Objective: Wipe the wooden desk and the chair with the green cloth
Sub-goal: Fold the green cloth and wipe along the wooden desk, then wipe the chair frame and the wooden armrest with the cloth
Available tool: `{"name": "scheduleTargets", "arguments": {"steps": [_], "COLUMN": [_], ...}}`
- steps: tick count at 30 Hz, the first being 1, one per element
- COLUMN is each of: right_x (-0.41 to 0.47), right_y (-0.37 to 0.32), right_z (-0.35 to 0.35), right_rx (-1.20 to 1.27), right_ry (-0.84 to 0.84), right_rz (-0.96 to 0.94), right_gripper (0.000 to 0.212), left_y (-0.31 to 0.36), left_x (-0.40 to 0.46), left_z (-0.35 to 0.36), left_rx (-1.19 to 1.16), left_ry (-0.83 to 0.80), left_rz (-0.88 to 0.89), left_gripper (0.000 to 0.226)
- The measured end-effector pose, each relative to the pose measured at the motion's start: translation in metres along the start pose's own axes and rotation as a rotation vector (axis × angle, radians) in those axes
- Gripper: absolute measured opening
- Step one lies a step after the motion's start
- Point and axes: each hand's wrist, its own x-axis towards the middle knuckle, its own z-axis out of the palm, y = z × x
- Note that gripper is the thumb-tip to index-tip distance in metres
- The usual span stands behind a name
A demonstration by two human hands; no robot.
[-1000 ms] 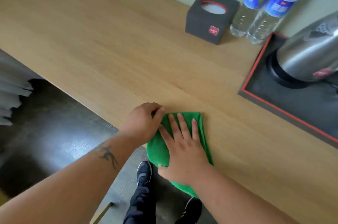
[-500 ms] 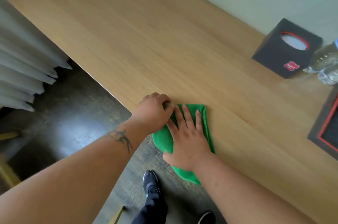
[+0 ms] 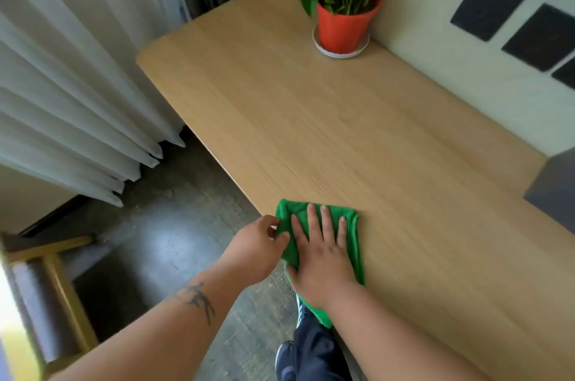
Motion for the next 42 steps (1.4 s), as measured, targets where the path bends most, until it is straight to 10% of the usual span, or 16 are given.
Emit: {"name": "scheduleTargets", "arguments": {"steps": [14,20,28,35,42], "right_x": [0.162,0.183,0.240,0.290,0.321], "right_y": [-0.126,-0.208,-0.316,-0.455,-0.577], "right_z": [-0.134,-0.168,-0.214,-0.224,-0.197], "right_rx": [0.573,0.537,0.621,0.660,0.646], "right_ry": [-0.029,-0.090,-0.211,-0.524,-0.737], "right_rz": [-0.469,-0.688,-0.596,-0.629,-0.608], "right_gripper": [0.063,0.083,0.099,0.016,0.051], "left_y": [-0.012,-0.045,-0.143,-0.248,-0.343], "left_x": [0.018,0.013,-0.024,-0.043,-0.052], "left_z": [-0.198,-0.265,-0.368,-0.454,-0.496], "left_rx": [-0.595,-0.707,-0.870,-0.855,-0.965], "left_ry": [0.337,0.592,0.444,0.449,0.430], "left_rz": [-0.207,-0.196,0.019,-0.009,-0.064], "left_gripper": [0.075,0.034,0.019,0.024,0.026]}}
